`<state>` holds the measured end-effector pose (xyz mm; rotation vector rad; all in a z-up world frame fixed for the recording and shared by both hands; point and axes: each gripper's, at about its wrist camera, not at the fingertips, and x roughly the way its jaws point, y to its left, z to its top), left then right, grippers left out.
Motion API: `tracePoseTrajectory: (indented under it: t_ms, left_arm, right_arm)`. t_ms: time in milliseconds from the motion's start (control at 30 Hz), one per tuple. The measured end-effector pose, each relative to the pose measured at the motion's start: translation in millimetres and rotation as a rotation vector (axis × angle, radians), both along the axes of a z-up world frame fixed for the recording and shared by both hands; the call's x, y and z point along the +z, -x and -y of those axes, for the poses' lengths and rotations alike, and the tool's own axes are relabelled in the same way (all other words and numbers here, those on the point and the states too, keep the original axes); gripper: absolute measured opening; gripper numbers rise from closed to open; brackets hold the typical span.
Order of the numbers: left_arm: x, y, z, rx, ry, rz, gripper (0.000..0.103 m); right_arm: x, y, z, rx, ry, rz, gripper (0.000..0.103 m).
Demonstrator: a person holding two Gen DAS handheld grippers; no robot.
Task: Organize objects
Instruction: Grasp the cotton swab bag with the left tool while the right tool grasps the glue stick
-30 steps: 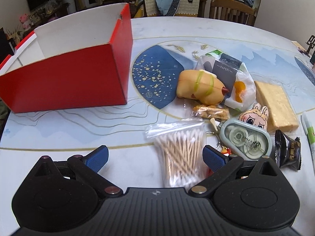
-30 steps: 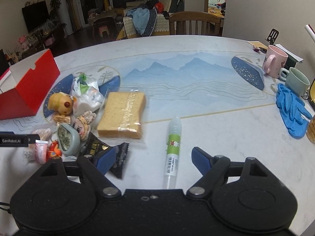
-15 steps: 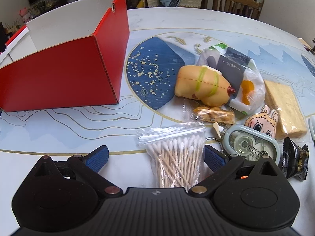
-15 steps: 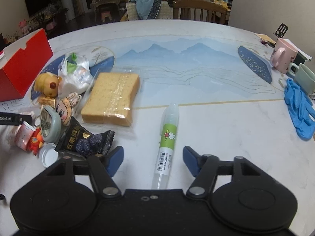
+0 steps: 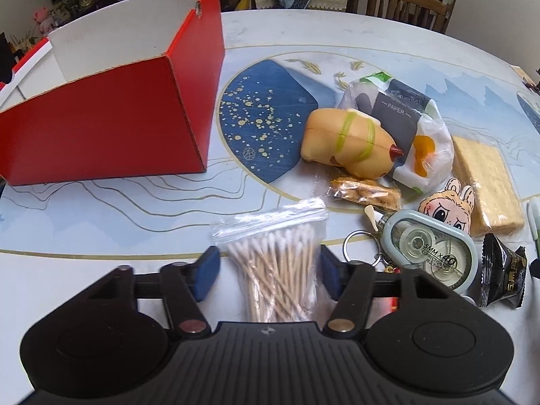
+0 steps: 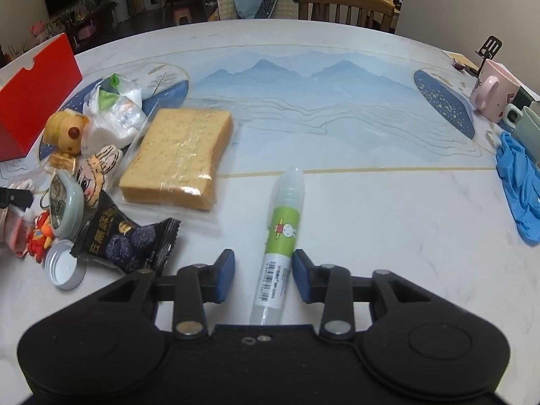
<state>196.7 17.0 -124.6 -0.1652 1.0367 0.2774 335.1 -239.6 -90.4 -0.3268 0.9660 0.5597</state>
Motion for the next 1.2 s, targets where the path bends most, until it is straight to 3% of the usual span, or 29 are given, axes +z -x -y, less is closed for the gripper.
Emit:
tracePoseTrajectory:
  t_ms: [100, 200, 433, 700, 933, 1200]
  left_arm:
    - [1, 3, -3, 0.017, 0.003, -0.001, 0.042]
    - [2, 8, -5, 0.039, 0.006, 0.0, 0.038]
    - [10, 28, -10, 0.101, 0.027, 0.0, 0.036]
    - [32, 63, -17, 0.171, 0.11, 0.029, 0.036]
    - [54, 77, -29, 0.17, 0.162, 0.082, 0.036]
    - [80, 84, -56, 0.091, 0.166, 0.14, 0.036]
  right_arm:
    - [0, -3, 1, -0.004, -0.005, 0.003, 0.021]
    - [1, -8, 5, -0.013, -0.021, -0.01, 0.017]
    - [9, -11, 18, -0.018, -0.079, -0.029, 0.017]
    - [43, -6, 26, 0.027, -0.159, -0.032, 0.017]
    - [75, 13, 1, 0.114, -0.224, -0.037, 0.017]
    - [111, 43, -61, 0.228, -0.265, -0.051, 0.017]
